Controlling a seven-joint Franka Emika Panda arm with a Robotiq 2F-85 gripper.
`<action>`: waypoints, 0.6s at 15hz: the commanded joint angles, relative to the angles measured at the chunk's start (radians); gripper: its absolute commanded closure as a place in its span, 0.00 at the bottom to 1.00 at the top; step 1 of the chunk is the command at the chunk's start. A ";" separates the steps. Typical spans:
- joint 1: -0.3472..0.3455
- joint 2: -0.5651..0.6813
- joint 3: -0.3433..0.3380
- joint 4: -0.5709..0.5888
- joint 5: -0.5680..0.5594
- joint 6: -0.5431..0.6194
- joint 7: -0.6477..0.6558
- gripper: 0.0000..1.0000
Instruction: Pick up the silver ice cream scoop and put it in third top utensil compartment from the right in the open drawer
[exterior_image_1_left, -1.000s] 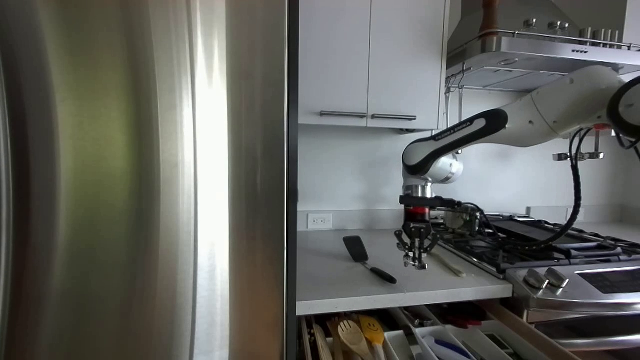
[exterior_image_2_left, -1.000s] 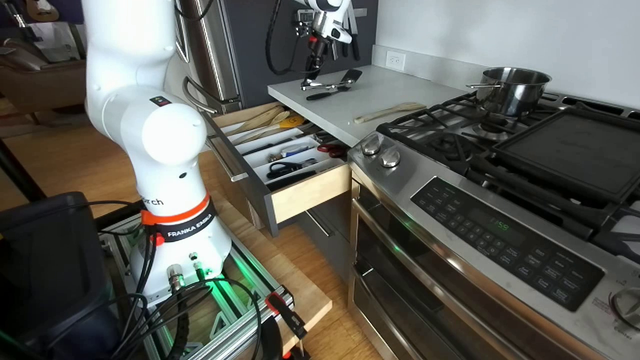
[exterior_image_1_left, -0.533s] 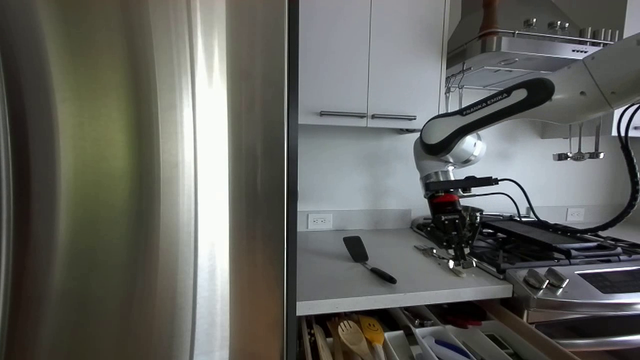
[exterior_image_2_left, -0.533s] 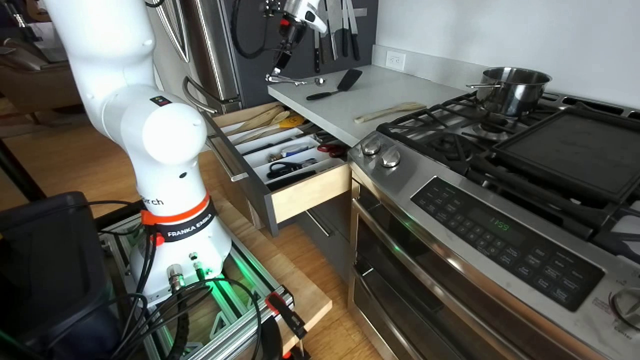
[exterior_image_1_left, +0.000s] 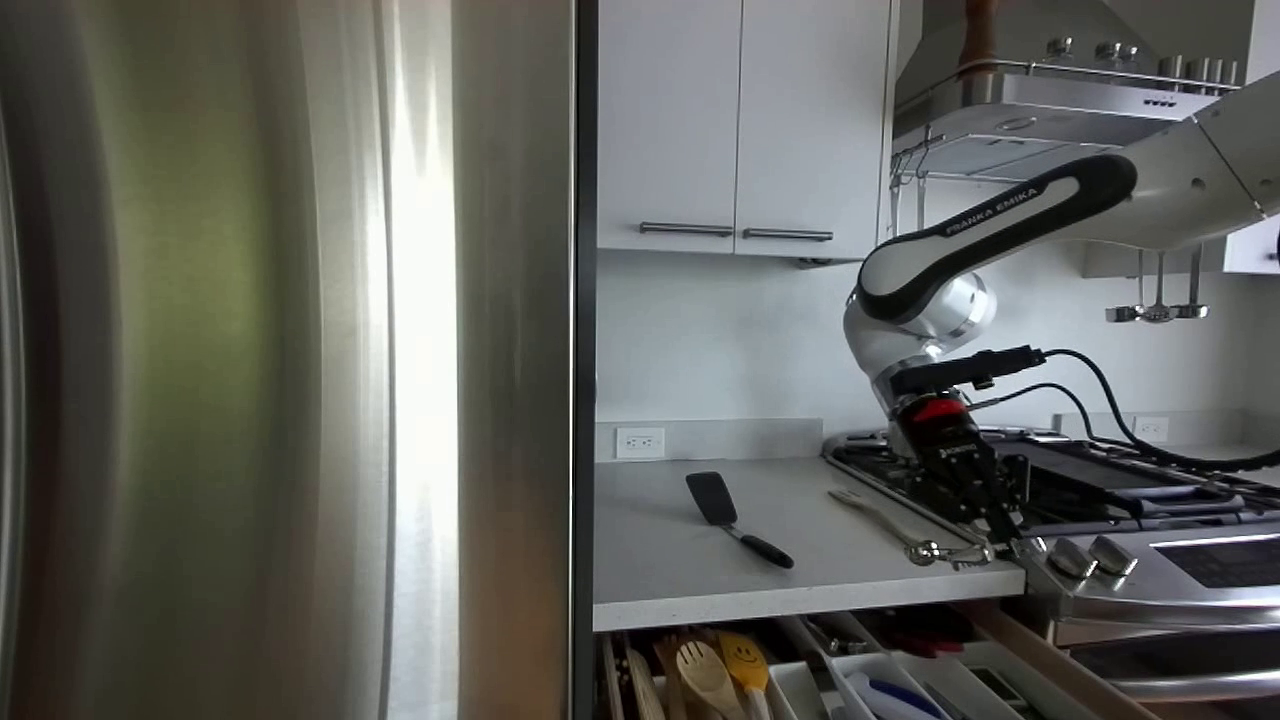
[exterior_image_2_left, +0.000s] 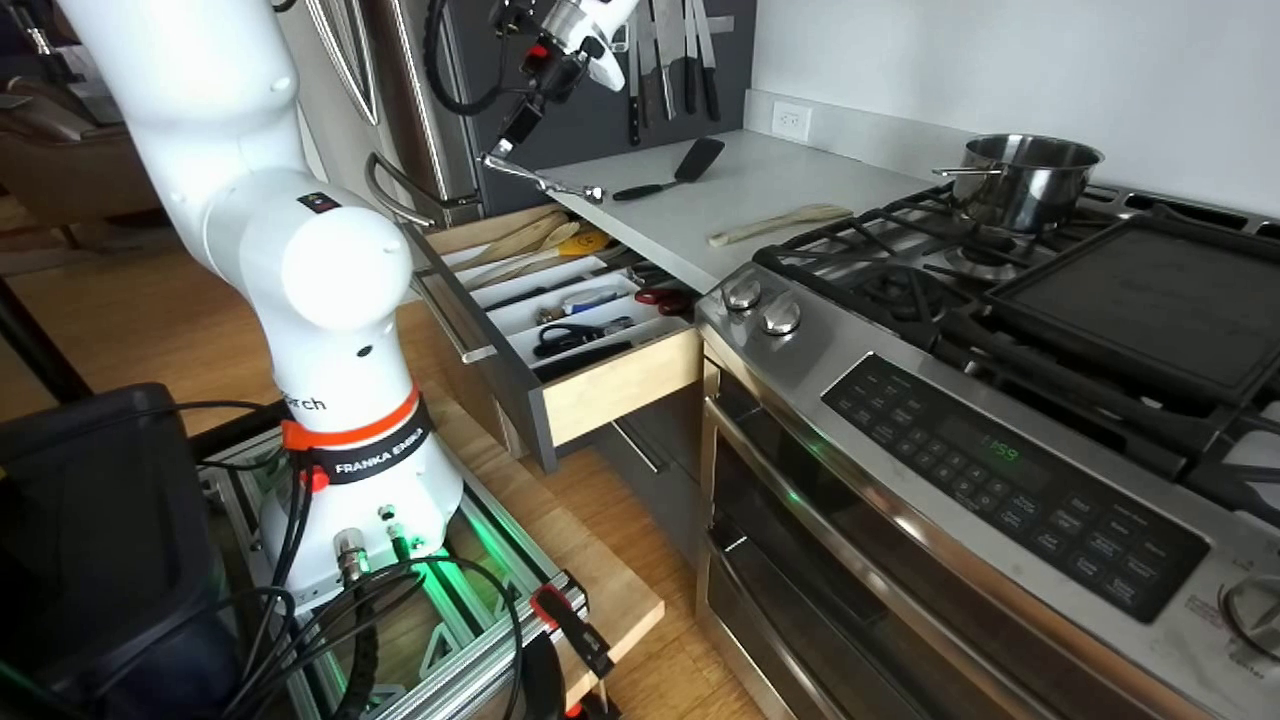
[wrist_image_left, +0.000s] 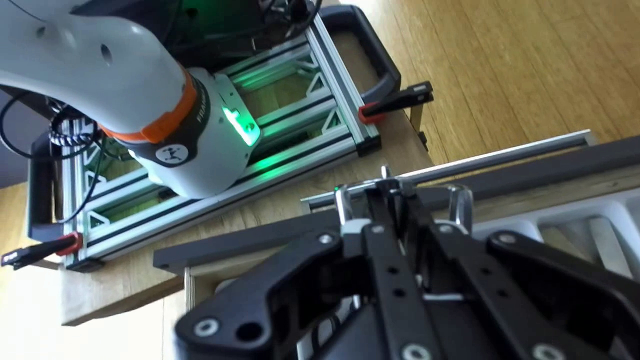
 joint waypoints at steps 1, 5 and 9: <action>-0.035 -0.009 -0.011 -0.054 0.063 -0.030 -0.039 0.97; -0.046 0.007 -0.011 -0.042 0.062 0.015 -0.046 0.88; -0.049 0.059 -0.013 -0.047 0.067 0.002 -0.051 0.97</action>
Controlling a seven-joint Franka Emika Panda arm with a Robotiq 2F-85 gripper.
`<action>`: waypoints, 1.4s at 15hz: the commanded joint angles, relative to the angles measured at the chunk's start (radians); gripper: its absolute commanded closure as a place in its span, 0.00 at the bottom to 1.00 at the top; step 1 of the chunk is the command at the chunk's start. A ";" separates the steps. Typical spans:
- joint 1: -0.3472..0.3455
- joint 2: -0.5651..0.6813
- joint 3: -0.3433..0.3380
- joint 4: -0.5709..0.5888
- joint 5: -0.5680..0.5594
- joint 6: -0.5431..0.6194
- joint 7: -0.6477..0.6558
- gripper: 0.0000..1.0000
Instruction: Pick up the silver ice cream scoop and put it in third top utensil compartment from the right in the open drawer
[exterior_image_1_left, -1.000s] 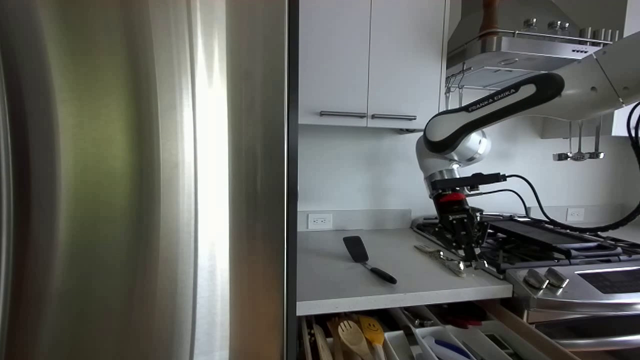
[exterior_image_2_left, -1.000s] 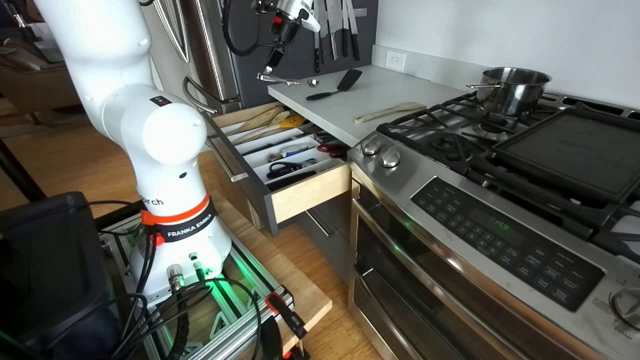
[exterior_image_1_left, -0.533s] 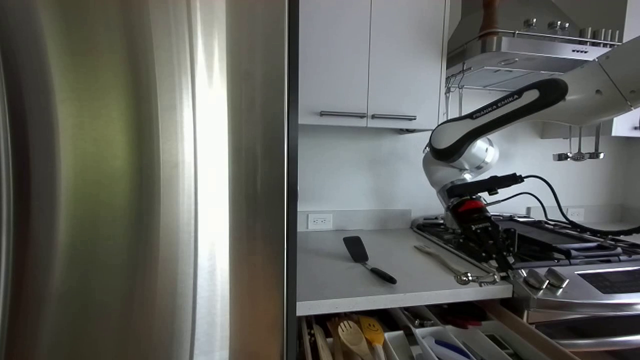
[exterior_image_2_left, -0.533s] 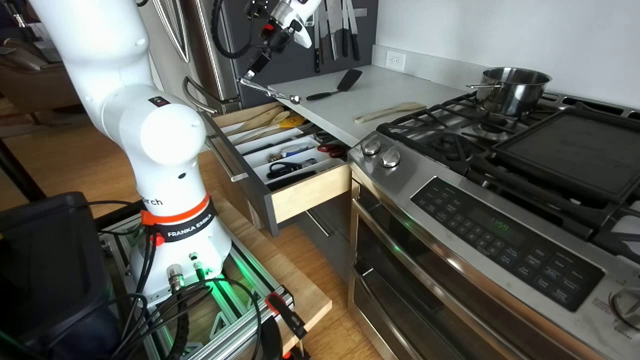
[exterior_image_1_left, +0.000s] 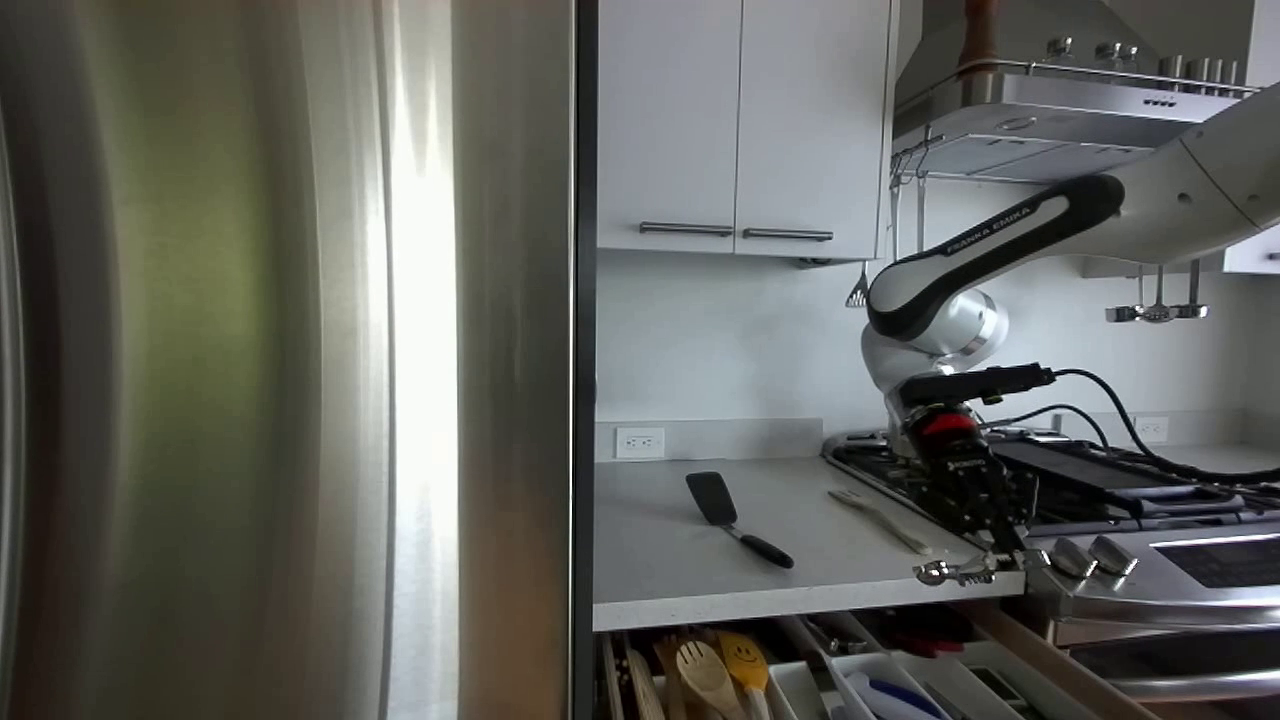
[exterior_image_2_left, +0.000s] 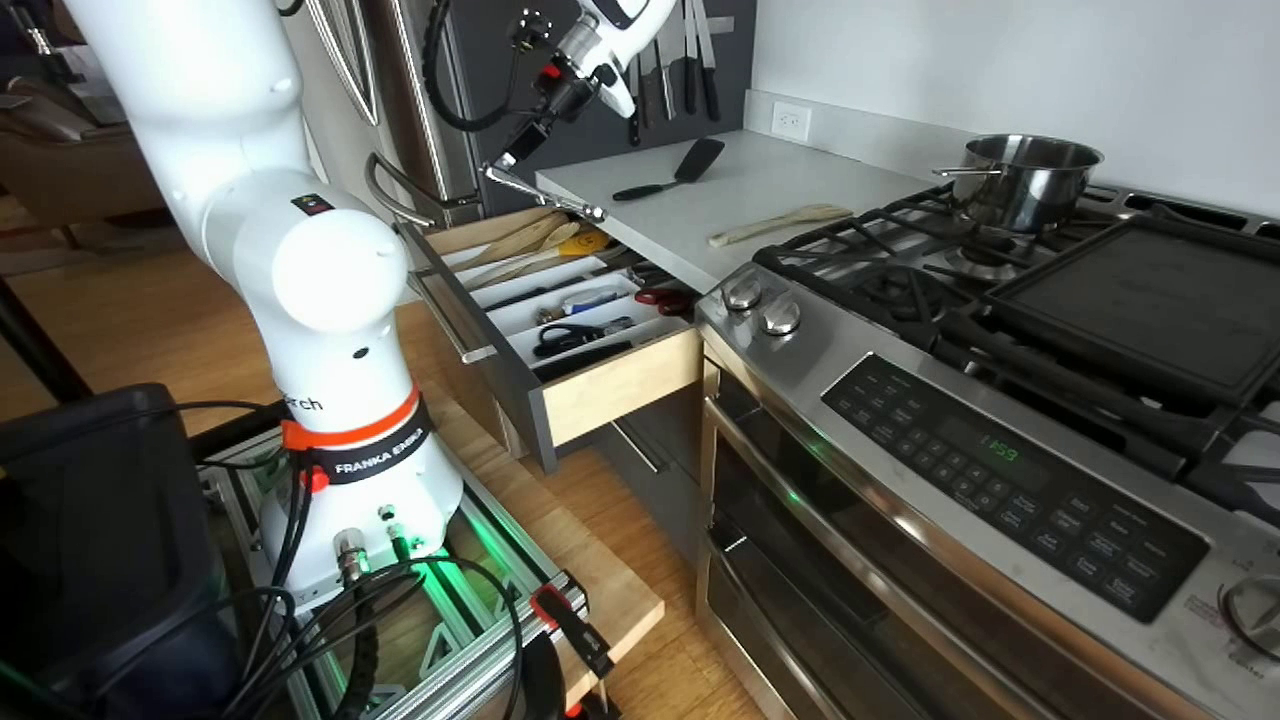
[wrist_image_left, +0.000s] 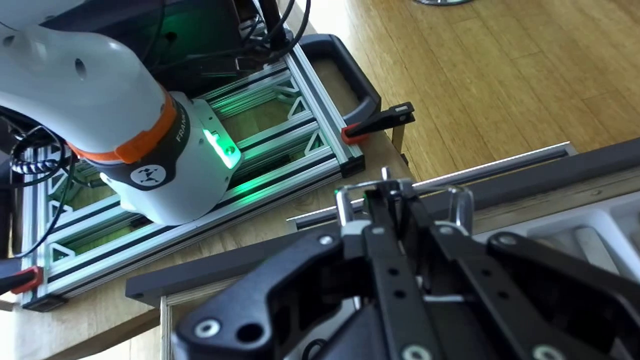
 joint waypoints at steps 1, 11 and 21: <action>0.000 0.056 0.008 -0.004 0.002 -0.012 -0.003 0.97; 0.009 0.192 -0.011 -0.012 -0.062 0.108 -0.094 0.97; 0.014 0.243 -0.011 -0.016 -0.109 0.318 -0.202 0.97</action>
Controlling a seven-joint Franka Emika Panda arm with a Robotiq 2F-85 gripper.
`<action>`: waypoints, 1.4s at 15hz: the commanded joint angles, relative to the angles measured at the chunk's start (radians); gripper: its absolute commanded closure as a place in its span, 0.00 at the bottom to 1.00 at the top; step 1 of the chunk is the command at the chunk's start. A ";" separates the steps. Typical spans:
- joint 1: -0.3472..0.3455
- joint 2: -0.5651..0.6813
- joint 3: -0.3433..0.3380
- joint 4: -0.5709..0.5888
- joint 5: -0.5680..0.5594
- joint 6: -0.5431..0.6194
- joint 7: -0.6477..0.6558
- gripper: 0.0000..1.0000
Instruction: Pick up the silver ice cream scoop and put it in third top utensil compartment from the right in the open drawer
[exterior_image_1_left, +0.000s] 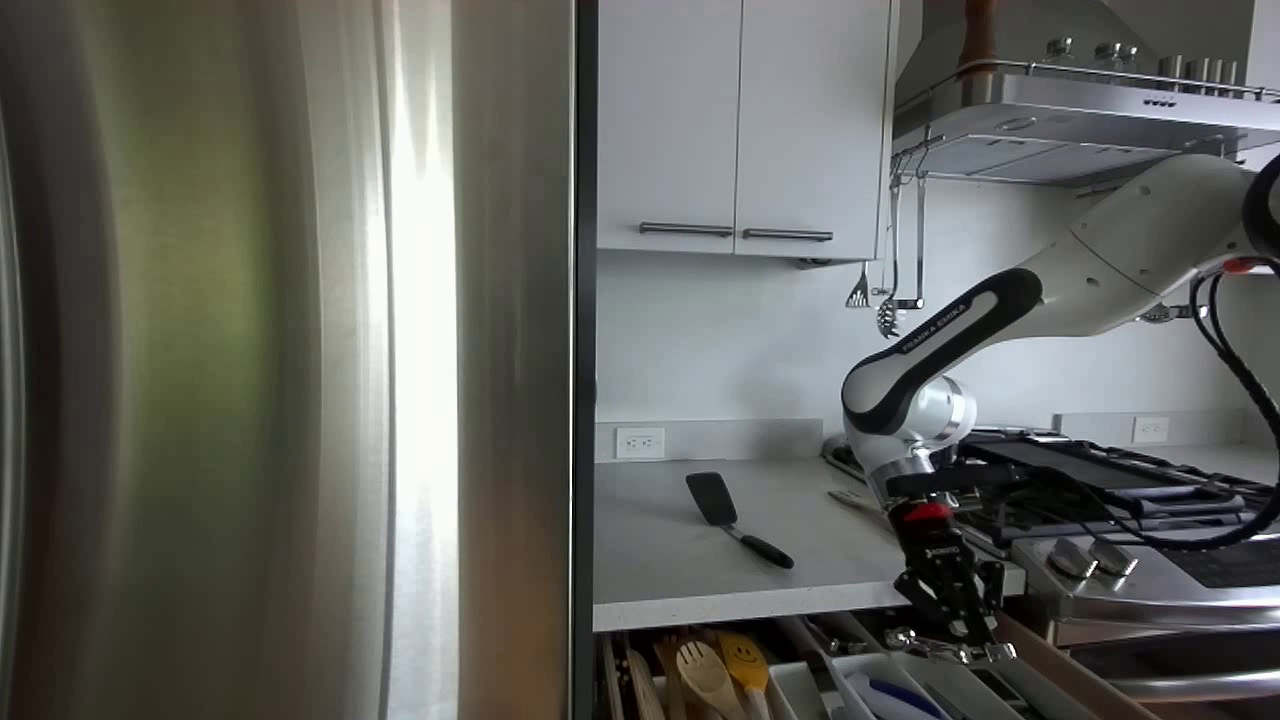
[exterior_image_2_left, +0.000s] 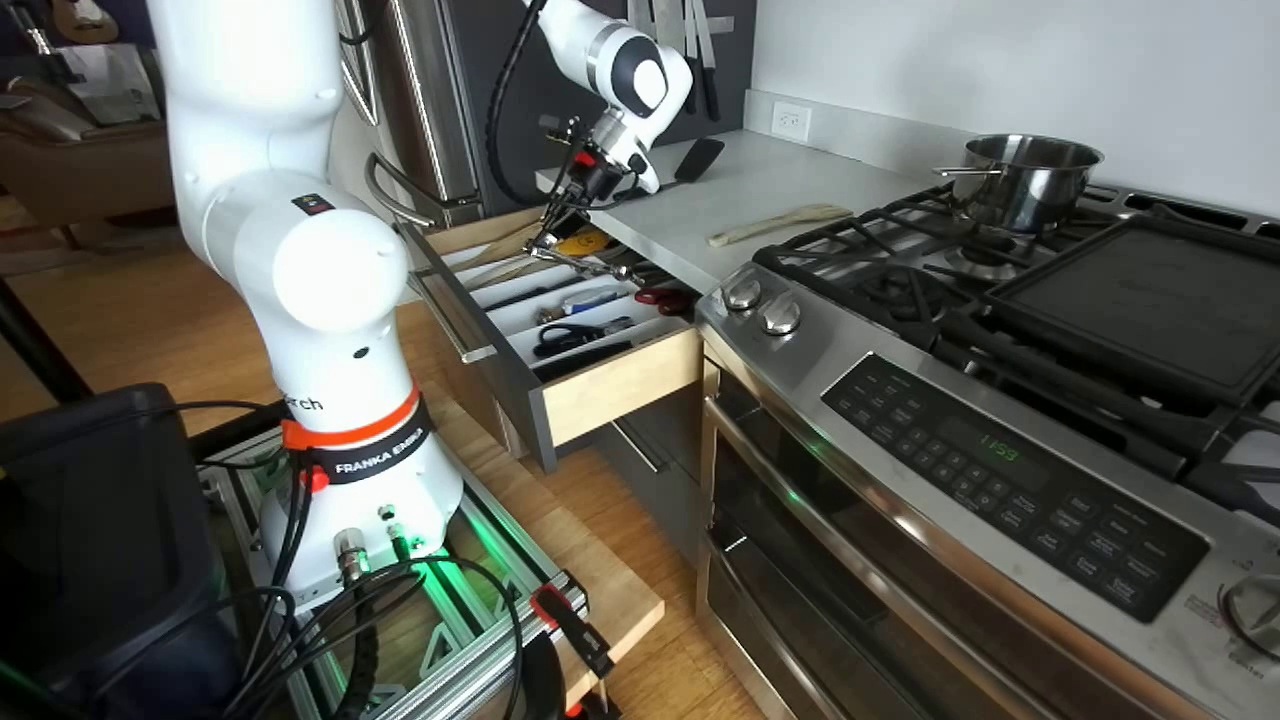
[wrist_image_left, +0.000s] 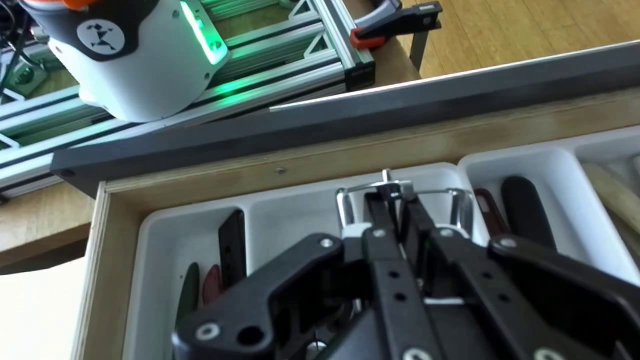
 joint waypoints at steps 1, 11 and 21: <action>0.014 0.004 -0.006 -0.014 -0.015 0.084 -0.041 0.97; 0.058 0.025 0.000 -0.039 -0.124 0.279 -0.019 0.97; 0.054 0.061 -0.020 -0.017 -0.160 0.432 0.002 0.97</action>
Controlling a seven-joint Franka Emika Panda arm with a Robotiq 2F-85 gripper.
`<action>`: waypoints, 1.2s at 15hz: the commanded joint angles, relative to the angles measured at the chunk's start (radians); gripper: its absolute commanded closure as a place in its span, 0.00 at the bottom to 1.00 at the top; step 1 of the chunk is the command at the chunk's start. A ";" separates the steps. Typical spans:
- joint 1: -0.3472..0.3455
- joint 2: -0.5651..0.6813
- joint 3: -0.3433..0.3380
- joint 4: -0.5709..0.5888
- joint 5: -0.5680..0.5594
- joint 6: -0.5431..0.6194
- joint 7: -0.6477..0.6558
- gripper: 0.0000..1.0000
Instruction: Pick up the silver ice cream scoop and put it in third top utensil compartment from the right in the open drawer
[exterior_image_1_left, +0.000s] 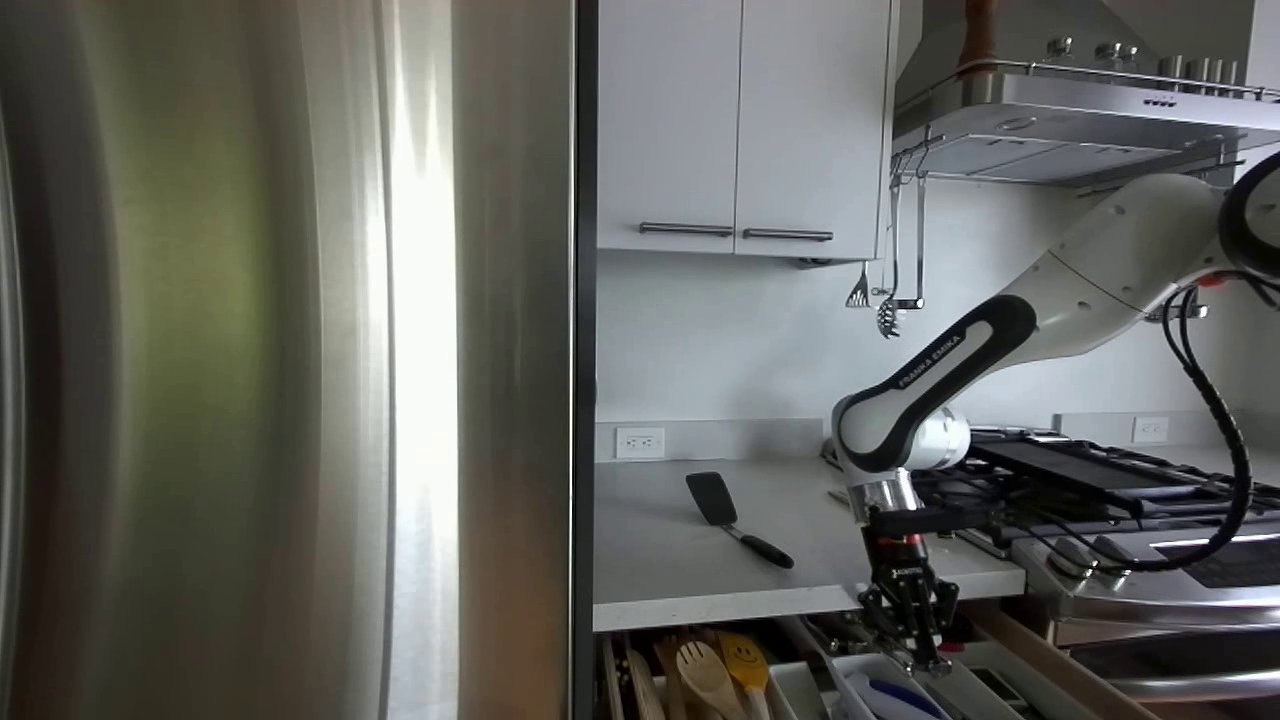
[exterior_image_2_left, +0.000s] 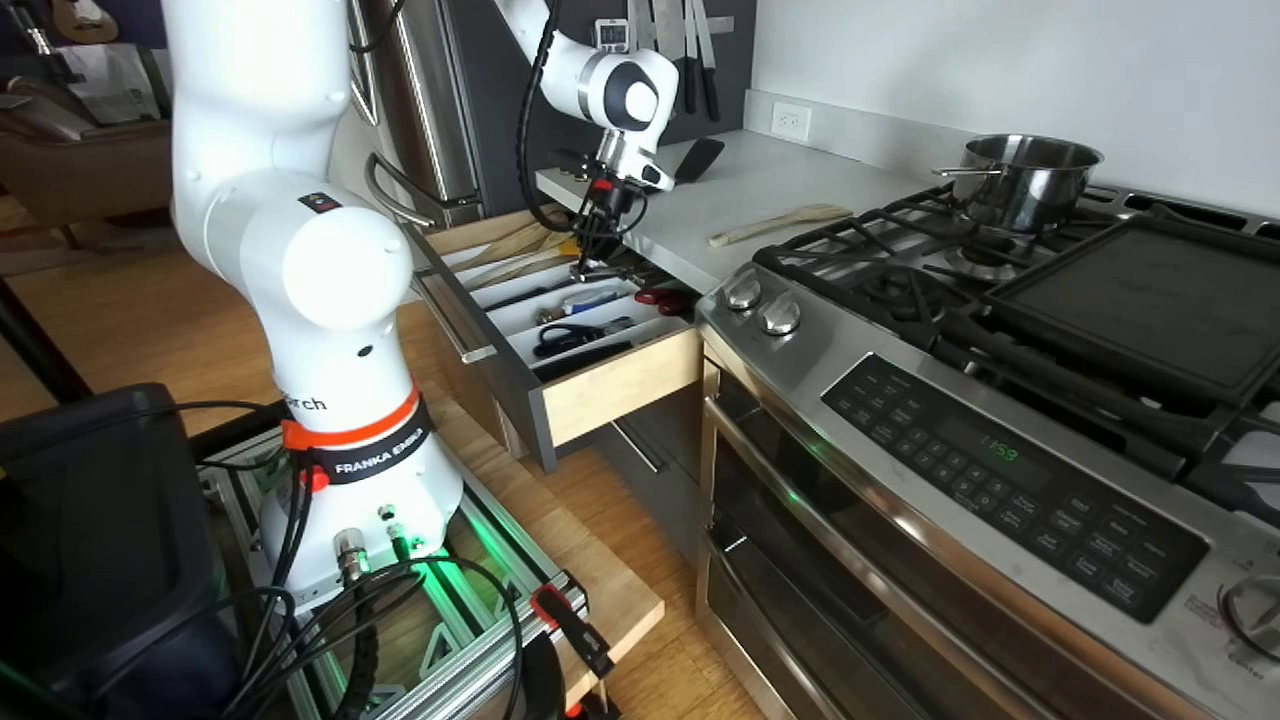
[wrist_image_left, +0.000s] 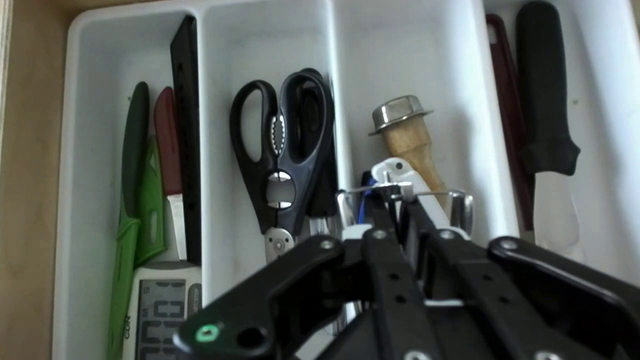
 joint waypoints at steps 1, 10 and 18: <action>0.003 0.016 -0.017 0.015 -0.033 0.055 0.030 0.97; 0.001 0.039 -0.022 0.025 -0.041 0.077 0.015 0.88; 0.008 0.089 -0.028 0.044 -0.056 0.227 0.020 0.97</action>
